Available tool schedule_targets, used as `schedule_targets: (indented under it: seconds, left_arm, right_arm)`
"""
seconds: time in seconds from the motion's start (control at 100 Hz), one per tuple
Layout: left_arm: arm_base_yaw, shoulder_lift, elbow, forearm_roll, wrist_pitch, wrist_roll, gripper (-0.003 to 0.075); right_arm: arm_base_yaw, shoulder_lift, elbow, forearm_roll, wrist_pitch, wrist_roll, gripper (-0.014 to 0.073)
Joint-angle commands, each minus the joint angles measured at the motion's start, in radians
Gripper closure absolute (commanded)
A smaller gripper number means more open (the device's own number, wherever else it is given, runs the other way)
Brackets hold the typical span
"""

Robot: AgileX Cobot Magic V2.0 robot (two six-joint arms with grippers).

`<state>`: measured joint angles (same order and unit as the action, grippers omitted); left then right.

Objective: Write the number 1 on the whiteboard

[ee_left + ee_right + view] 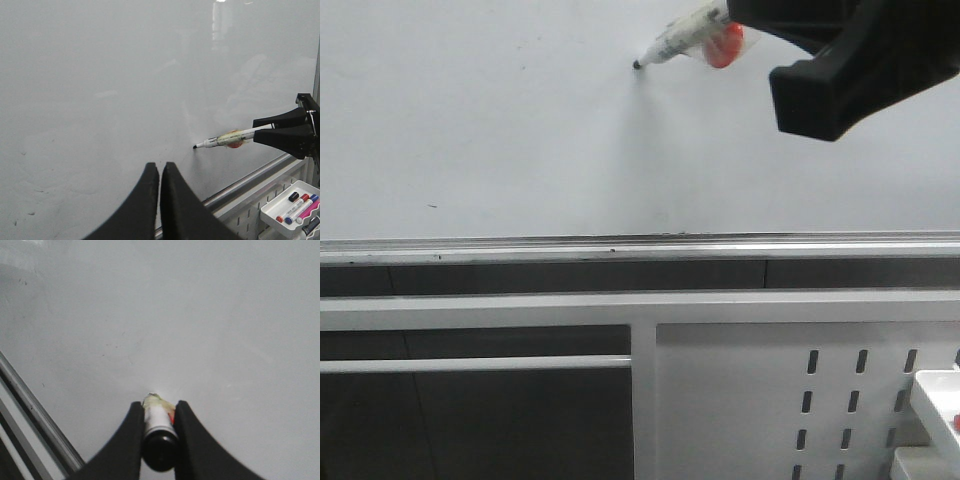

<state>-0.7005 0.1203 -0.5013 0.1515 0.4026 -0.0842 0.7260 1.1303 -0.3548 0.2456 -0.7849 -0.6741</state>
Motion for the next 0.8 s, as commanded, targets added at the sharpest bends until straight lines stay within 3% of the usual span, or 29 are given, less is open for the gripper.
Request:
schedule_targets:
  seconds: [0.0, 0.22, 0.44, 0.68, 0.79]
  left_arm:
    - [0.003, 0.014, -0.022, -0.004, -0.070, -0.010, 0.0740]
    - [0.003, 0.014, -0.022, -0.004, -0.069, -0.010, 0.0740]
    - [0.003, 0.014, -0.022, -0.004, -0.069, -0.010, 0.0740]
    - [0.003, 0.014, -0.022, -0.004, -0.069, -0.010, 0.0740]
    - [0.003, 0.014, -0.022, 0.000, -0.118, -0.010, 0.0740]
  right_arm:
    - [-0.017, 0.025, -0.035, 0.107, -0.050, -0.032, 0.0652]
    - [-0.017, 0.168, -0.035, 0.108, -0.019, -0.032, 0.0652]
    - [-0.017, 0.277, -0.035, 0.108, -0.085, -0.016, 0.0658]
    - [-0.012, 0.250, -0.035, 0.095, -0.115, -0.005, 0.0671]
    - [0.062, 0.129, -0.035, 0.056, -0.069, 0.030, 0.0671]
